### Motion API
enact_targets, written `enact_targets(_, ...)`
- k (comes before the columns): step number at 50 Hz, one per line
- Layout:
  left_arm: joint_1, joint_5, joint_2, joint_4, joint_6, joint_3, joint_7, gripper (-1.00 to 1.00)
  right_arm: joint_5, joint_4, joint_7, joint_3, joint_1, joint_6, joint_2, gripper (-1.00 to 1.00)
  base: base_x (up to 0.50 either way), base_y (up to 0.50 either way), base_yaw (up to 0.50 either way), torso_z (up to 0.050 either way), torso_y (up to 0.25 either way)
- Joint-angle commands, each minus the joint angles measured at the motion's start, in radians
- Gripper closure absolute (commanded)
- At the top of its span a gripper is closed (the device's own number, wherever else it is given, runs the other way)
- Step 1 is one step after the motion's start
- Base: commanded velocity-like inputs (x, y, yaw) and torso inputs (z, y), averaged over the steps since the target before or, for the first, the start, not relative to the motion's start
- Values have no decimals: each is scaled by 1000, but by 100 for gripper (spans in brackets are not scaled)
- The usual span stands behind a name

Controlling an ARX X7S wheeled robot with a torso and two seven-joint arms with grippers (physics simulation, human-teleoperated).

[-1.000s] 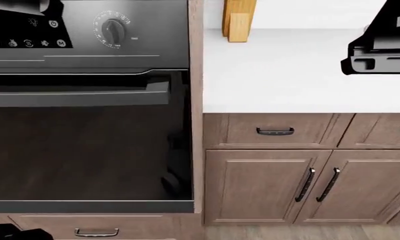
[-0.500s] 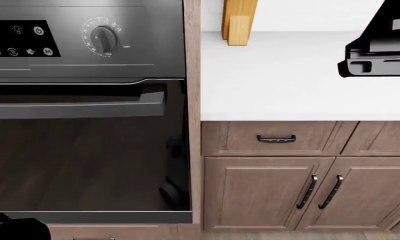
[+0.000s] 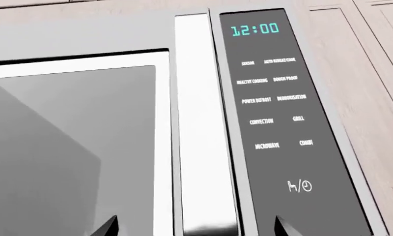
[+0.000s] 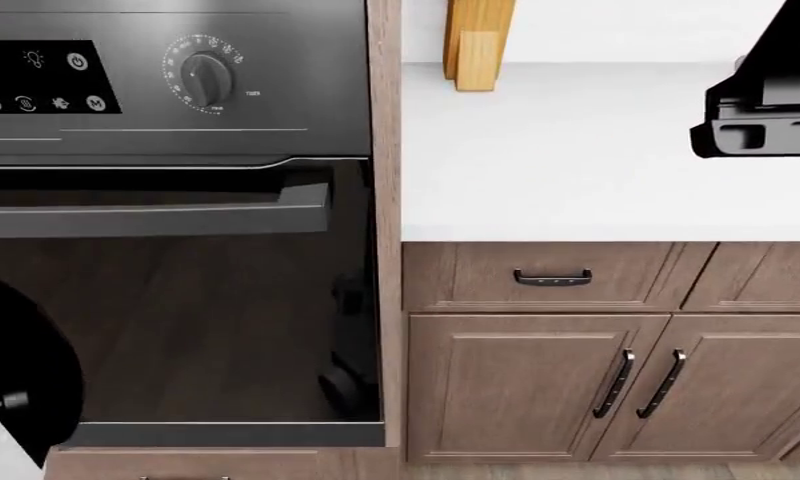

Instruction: Open the microwave door

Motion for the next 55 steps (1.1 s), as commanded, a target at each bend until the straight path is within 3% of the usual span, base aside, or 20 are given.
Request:
enact_targets(1, -148, 37, 22, -287, 93, 73, 26, -100, 31, -1, 32, -30, 35, -23, 37, -100, 0, 0, 0, 0, 0)
enact_targets(23, -361, 108, 69, -697, 289, 190, 68, -100, 30, 4, 66, -78, 39, -82, 89, -100, 0, 0, 0, 0, 0)
enact_targets(51, -350, 121, 65, -808, 359, 211, 68, -100, 51, 10, 88, -121, 95, -75, 98, -100, 0, 0, 0, 0, 0)
enact_targets(52, -349, 121, 64, -806, 359, 211, 68, 100, 53, 9, 90, -121, 96, -76, 100, -100, 0, 0, 0, 0, 0)
enact_targets(55, -350, 119, 64, -802, 359, 211, 67, 100, 55, 8, 92, -124, 99, -78, 103, -100, 0, 0, 0, 0, 0)
